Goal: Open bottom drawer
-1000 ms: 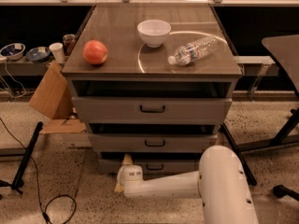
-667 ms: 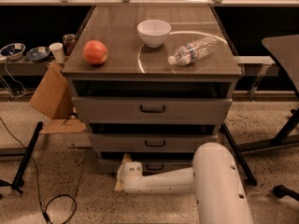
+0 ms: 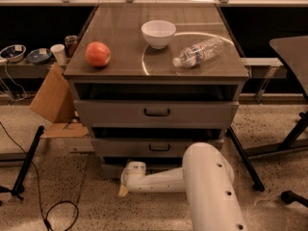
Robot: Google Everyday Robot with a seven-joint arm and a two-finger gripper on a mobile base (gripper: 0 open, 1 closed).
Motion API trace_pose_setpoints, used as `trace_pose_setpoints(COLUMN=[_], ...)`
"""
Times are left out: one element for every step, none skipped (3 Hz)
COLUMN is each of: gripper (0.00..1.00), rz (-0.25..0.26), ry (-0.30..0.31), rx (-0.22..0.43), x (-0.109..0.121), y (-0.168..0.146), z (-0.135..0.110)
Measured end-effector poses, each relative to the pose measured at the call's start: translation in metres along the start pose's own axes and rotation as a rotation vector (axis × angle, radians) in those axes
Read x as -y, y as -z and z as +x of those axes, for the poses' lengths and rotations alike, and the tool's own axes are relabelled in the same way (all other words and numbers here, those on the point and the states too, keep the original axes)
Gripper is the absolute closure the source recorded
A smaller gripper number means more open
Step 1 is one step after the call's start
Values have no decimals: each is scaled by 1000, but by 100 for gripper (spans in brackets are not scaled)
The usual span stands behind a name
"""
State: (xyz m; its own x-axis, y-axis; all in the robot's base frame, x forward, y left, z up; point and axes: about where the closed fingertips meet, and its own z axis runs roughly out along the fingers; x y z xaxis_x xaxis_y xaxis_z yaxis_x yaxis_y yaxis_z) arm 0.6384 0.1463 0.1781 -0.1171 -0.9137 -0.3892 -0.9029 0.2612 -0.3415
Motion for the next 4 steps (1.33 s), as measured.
trace_pose_setpoints(gripper=[0,0,0,0], rz=[-32,-65,-111,-175], ry=[-8,6,43,95], rx=[-18,-36,-69,-113], x=[1,3,0,-12], y=[-13,-19,-15,-6], z=[5,11,23,40])
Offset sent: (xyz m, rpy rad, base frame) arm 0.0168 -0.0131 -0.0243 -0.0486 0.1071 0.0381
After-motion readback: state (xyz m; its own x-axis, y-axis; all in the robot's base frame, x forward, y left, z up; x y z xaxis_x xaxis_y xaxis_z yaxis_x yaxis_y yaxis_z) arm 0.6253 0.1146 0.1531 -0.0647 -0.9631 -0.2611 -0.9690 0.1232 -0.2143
